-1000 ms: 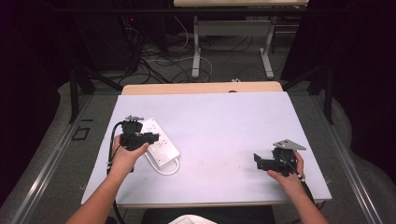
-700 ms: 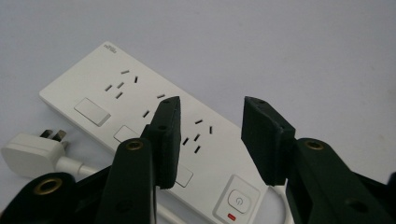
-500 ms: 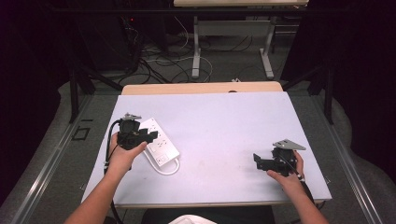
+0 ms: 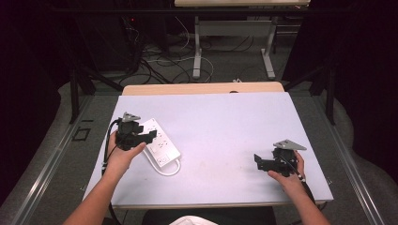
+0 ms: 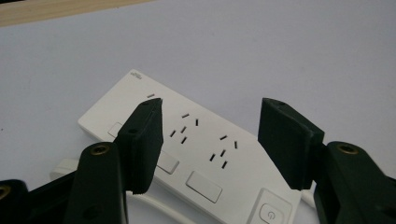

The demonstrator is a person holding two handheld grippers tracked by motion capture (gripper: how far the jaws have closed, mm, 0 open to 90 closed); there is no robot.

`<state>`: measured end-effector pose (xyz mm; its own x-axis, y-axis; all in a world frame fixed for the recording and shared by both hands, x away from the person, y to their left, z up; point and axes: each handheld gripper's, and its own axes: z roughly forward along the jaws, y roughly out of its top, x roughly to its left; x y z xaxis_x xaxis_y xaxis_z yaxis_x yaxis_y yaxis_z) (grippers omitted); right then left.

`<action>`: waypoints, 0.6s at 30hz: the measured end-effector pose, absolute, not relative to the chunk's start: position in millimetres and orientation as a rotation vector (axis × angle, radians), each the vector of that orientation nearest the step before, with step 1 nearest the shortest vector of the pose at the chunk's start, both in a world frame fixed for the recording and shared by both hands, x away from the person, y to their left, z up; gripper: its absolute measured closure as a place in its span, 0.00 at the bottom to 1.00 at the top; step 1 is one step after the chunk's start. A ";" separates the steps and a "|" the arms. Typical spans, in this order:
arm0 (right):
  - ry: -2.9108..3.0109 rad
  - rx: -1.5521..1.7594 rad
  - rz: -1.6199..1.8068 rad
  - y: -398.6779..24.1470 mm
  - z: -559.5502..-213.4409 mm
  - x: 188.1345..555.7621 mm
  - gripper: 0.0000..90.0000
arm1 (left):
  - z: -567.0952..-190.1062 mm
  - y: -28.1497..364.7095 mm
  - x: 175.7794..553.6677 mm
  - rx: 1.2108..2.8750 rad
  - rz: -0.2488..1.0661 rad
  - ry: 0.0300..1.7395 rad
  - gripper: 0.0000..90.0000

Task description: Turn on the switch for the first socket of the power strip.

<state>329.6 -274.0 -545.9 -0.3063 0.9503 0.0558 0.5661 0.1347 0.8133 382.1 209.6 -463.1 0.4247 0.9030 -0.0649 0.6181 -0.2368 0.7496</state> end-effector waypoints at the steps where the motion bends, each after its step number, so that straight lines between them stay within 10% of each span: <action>1: 1.938 1.446 1.047 -274.3 -545.9 329.7 0.01 | -462.9 210.9 382.5 1.956 0.508 1.290 0.43; 18: 1.940 1.452 1.049 -273.3 -546.3 329.8 0.01 | -471.6 240.2 390.2 1.833 0.425 1.395 0.24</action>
<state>329.8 -273.3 -546.3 -0.3093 0.9493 0.0567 0.5672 0.1363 0.8122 390.2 240.2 -471.6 0.3424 0.9211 -0.1855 0.6608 -0.0957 0.7444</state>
